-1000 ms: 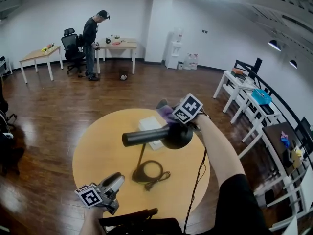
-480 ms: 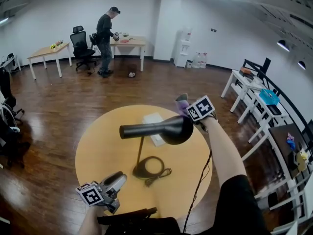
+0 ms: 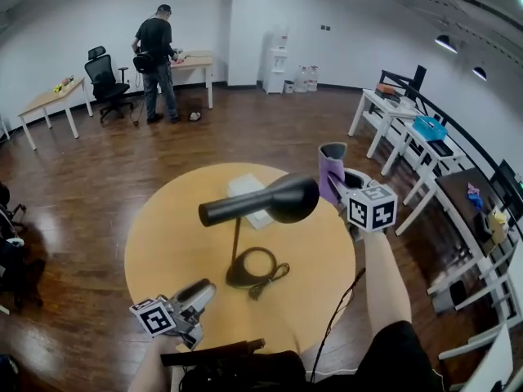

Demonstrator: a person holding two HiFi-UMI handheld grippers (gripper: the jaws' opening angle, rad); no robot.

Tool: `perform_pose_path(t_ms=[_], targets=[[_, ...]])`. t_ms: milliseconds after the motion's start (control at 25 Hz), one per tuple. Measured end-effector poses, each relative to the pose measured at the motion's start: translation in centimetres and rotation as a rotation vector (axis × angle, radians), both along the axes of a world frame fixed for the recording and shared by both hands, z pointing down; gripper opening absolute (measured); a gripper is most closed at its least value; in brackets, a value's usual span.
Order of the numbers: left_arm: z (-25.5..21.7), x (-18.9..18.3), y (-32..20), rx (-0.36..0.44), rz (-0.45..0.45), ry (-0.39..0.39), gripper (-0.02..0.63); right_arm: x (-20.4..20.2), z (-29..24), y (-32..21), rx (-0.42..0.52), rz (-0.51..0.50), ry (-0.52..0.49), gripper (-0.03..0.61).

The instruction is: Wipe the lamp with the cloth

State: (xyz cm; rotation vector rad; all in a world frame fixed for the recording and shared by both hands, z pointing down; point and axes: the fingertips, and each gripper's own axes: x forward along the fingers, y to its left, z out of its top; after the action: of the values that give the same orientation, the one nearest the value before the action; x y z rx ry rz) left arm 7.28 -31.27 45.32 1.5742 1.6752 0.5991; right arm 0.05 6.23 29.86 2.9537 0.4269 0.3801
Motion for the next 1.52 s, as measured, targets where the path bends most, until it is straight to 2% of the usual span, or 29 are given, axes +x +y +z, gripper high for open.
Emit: perform_pose_path(t_ms=[200, 280, 360, 440, 560, 640, 760, 920, 1240, 1520], targets=[[0.1, 0.9, 1.0, 0.0, 0.077, -0.008, 0.175, -2.2, 1.3, -13.3, 0.106, -0.334, 0.165, 0.1], [0.2, 1.1, 1.1, -0.009, 0.106, -0.005, 0.175, -2.1, 2.5, -17.9, 0.166, -0.436, 0.243, 0.1], [0.4, 1.2, 1.2, -0.013, 0.136, -0.004, 0.175, -1.1, 4.2, -21.4, 0.208, -0.501, 0.273, 0.1], [0.7, 1.4, 1.2, -0.008, 0.162, -0.004, 0.175, 0.8, 6.1, -23.2, 0.219, -0.487, 0.261, 0.101], [0.7, 1.6, 0.8, -0.011, 0.173, -0.002, 0.175, 3.8, 7.0, -23.6, 0.167, -0.379, 0.271, 0.101], [0.4, 1.9, 0.5, -0.019, 0.156, -0.004, 0.175, 5.1, 6.3, -23.4, 0.135, -0.319, 0.319, 0.105], [0.3, 2.4, 0.3, -0.022, 0.125, -0.008, 0.175, 5.9, 5.8, -23.4, 0.104, -0.292, 0.366, 0.125], [0.3, 2.9, -0.3, -0.015, 0.093, -0.013, 0.175, 6.8, 6.3, -23.2, 0.058, -0.224, 0.356, 0.132], [1.5, 3.0, -2.0, 0.009, 0.039, -0.054, 0.175, 8.3, 10.9, -24.4, 0.02, -0.229, 0.27, 0.138], [1.6, 3.1, -2.2, 0.029, -0.001, -0.047, 0.175, 8.7, 17.2, -24.8, 0.074, -0.27, 0.143, 0.138]])
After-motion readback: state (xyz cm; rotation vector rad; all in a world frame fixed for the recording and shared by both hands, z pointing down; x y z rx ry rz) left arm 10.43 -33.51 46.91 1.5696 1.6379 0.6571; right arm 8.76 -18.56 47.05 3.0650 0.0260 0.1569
